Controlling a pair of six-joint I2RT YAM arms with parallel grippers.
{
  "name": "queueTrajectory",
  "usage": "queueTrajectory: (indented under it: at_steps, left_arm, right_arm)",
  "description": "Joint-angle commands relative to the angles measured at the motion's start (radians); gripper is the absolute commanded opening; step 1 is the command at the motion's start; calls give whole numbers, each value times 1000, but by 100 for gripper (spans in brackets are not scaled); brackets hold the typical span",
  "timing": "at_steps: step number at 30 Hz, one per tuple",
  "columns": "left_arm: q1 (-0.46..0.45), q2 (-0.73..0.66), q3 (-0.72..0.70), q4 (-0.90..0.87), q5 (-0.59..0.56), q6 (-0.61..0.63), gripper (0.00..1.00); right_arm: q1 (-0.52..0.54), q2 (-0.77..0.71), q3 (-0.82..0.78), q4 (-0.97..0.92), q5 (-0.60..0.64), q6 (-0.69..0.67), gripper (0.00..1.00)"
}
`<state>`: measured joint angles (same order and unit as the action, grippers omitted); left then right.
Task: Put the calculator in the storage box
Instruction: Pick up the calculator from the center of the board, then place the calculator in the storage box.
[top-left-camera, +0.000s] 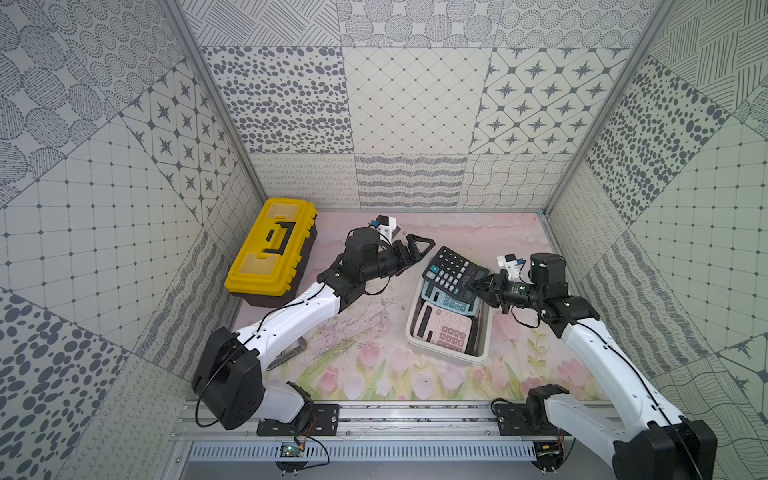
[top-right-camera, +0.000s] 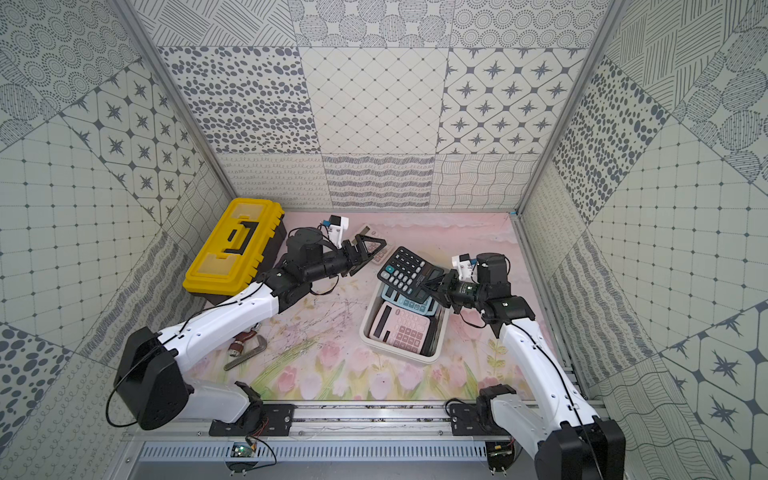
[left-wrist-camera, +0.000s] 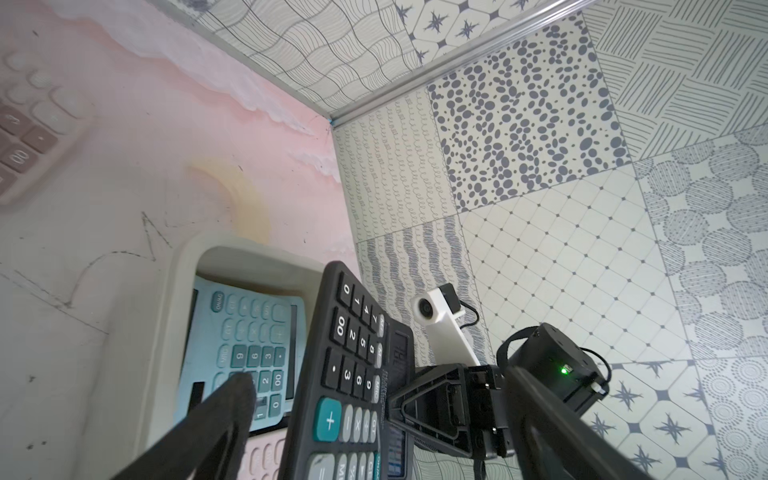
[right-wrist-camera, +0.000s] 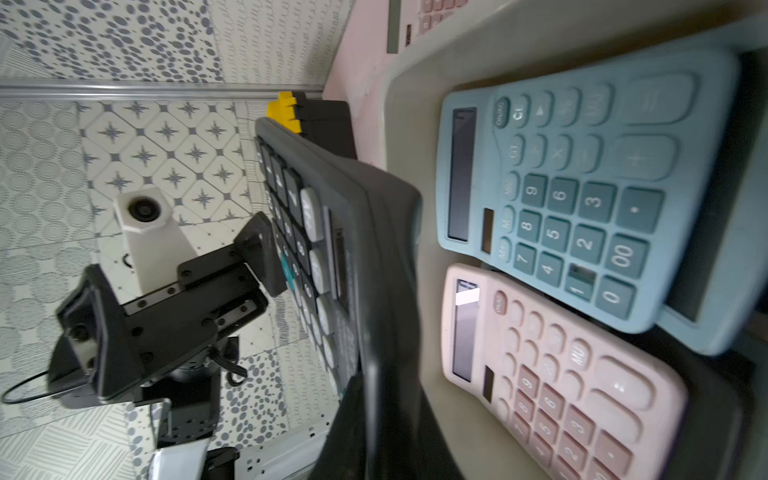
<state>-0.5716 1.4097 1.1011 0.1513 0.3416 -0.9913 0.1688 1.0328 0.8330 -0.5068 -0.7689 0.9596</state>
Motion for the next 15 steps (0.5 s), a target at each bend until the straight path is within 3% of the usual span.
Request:
queueTrajectory:
  at_steps: [1, 15]
  left_arm:
    - [45, -48, 11, -224, -85, 149, 100]
    - [130, -62, -51, -217, -27, 141, 100]
  right_arm:
    - [7, 37, 84, -191, 78, -174, 0]
    - [115, 245, 272, -321, 288, -281, 0]
